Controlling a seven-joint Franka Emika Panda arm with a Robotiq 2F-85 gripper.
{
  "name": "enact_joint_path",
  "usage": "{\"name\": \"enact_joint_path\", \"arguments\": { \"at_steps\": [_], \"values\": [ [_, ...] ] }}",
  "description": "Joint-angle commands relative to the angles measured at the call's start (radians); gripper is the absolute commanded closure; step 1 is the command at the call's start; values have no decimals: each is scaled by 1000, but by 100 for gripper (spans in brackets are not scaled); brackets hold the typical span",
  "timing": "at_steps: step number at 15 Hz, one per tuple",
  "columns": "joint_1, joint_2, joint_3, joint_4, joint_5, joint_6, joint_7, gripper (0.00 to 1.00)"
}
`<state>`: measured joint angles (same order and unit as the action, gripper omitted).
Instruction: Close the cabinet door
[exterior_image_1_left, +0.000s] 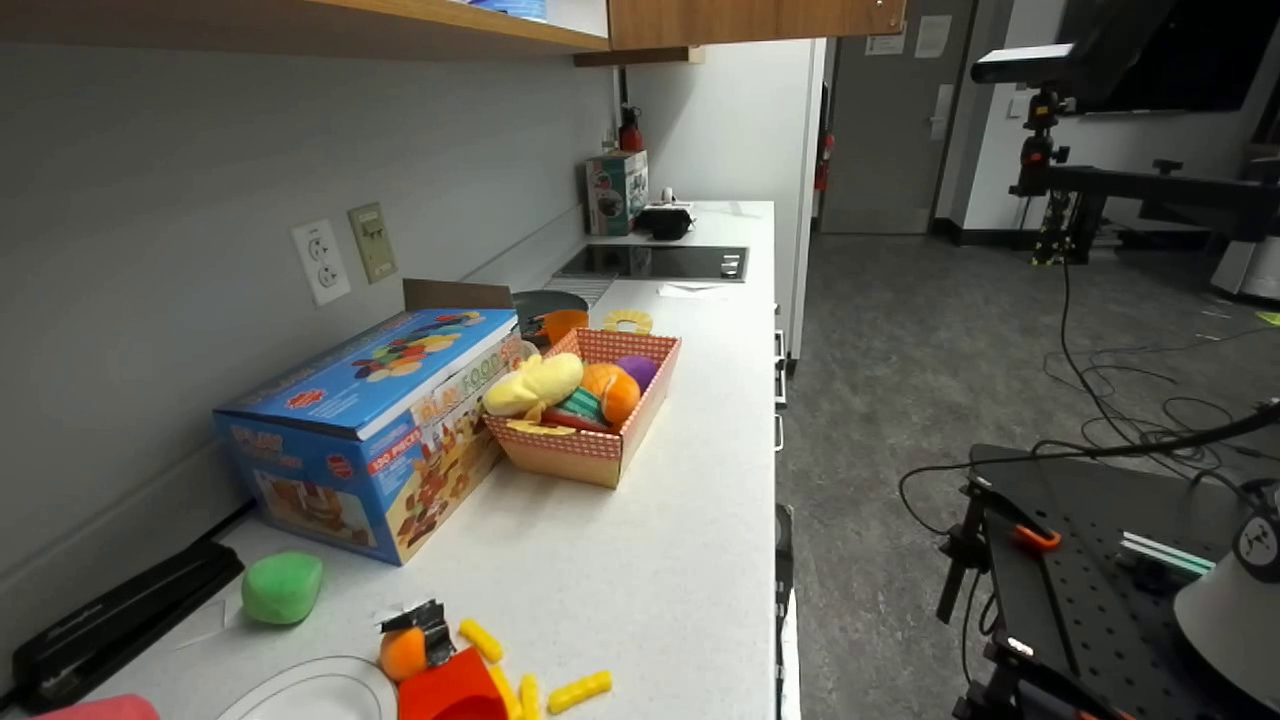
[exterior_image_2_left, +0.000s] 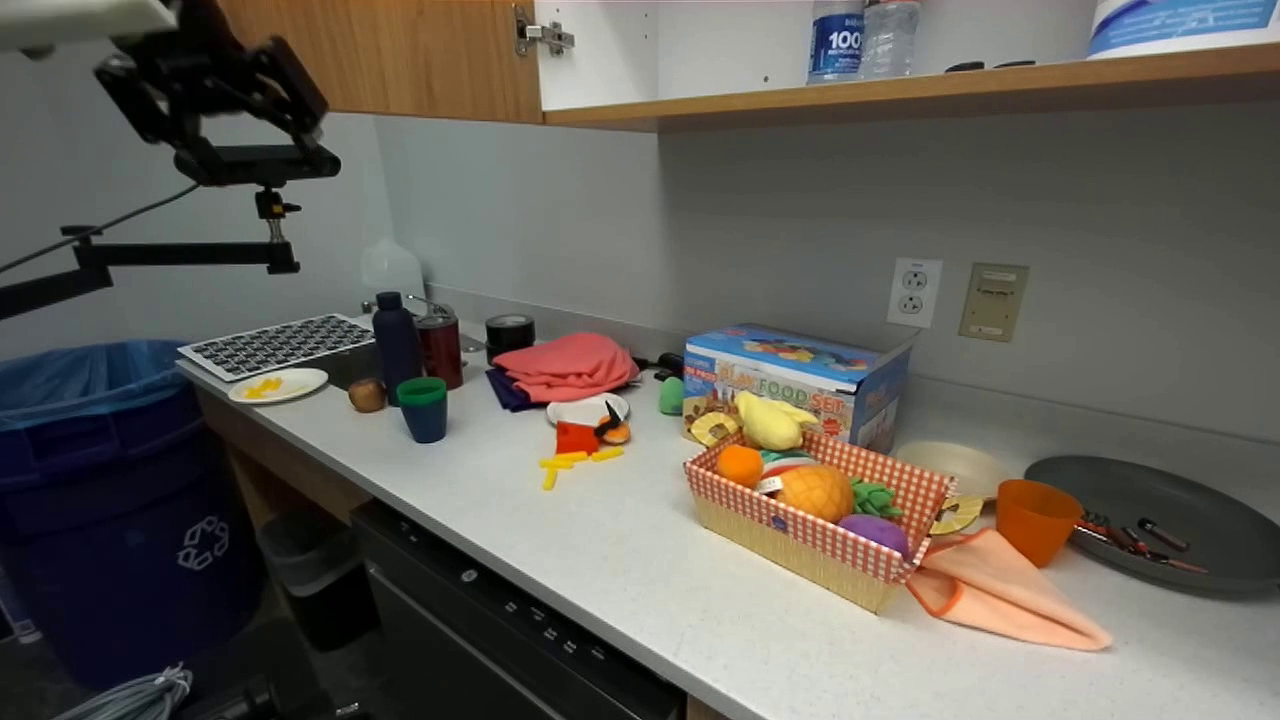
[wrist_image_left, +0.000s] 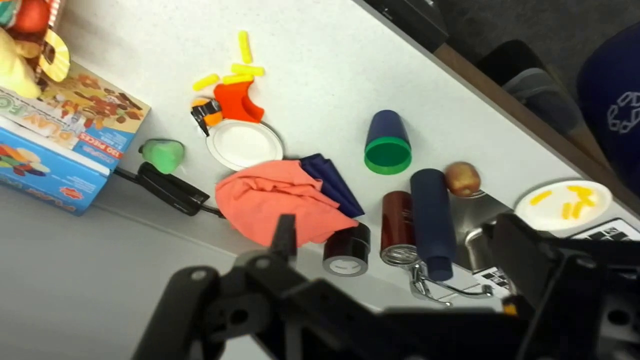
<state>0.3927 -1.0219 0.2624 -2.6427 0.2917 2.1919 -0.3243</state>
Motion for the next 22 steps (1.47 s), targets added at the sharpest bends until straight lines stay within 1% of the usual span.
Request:
{"name": "enact_joint_path", "arguments": {
  "at_steps": [1, 2, 3, 5, 6, 7, 8, 9, 11, 15, 22],
  "values": [
    [-24, 25, -23, -202, 42, 278, -89, 0],
    [-67, 133, -18, -121, 45, 295, -107, 0],
    [-53, 141, -43, -158, 53, 322, -124, 0],
    [-31, 158, -101, -160, 54, 253, -169, 0],
    [-18, 154, -127, -157, 41, 177, -195, 0],
    [24, 165, -186, -154, -38, 124, -168, 0],
    [7, 169, -150, -152, -35, 202, -119, 0],
    [15, 175, -173, -151, -46, 166, -131, 0],
    [29, 177, -196, -150, -54, 144, -138, 0],
    [42, 164, -196, -143, -51, 131, -138, 0],
    [68, -17, -141, -90, -113, -45, -79, 0]
  ]
}}
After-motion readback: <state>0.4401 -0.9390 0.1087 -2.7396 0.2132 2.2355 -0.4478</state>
